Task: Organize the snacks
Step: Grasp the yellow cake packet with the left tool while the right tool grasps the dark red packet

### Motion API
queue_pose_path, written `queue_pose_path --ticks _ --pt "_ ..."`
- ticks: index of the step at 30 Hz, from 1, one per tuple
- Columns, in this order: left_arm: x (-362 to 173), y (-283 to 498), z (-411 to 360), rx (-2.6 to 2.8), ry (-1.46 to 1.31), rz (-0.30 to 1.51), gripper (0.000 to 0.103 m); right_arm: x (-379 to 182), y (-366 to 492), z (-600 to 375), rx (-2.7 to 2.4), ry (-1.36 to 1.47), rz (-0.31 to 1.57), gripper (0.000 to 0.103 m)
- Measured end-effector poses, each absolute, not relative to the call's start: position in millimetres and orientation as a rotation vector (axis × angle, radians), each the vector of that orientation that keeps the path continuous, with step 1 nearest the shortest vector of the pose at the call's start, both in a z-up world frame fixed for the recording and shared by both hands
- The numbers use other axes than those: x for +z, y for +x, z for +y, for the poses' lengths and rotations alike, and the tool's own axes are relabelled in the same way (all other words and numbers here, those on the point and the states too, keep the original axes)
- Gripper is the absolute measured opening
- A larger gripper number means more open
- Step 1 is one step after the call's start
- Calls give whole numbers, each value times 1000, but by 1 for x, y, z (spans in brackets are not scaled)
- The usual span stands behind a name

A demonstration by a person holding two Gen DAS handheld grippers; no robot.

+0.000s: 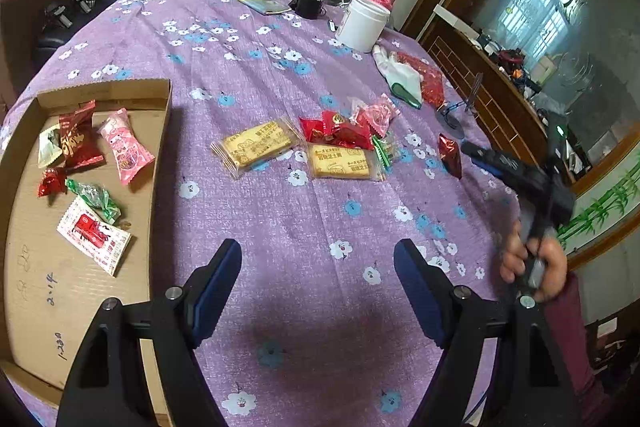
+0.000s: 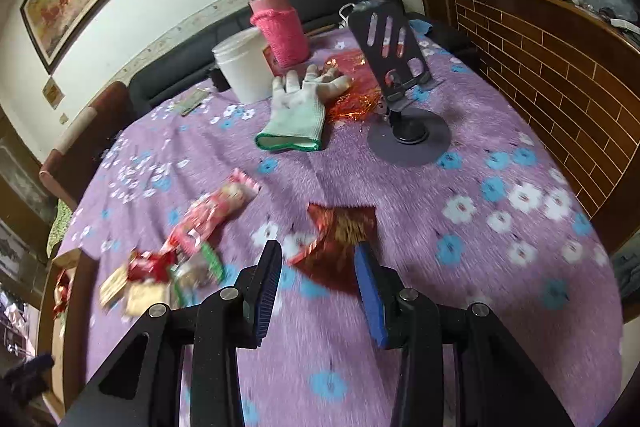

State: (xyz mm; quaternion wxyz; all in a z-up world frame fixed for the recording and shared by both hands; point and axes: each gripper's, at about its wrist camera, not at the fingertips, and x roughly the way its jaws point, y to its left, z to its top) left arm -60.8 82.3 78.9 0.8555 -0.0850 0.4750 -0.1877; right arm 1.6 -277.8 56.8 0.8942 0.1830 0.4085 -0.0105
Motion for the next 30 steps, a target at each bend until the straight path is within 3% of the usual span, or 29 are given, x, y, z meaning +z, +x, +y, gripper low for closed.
queue_pose_path --ticks 9,16,27,28,30 --pt "80 -46 46 -426 -6 953 78 34 25 -263 -55 278 848 40" --pt "53 2 -12 -491 198 931 78 29 27 -277 -2 347 846 35" --pt "12 48 -51 -485 368 981 77 28 25 -278 27 384 844 34" --pt "13 45 -51 -486 373 993 76 28 24 -278 30 387 845 34" --pt "17 36 -49 -487 379 1013 46 28 23 -279 37 398 846 34"
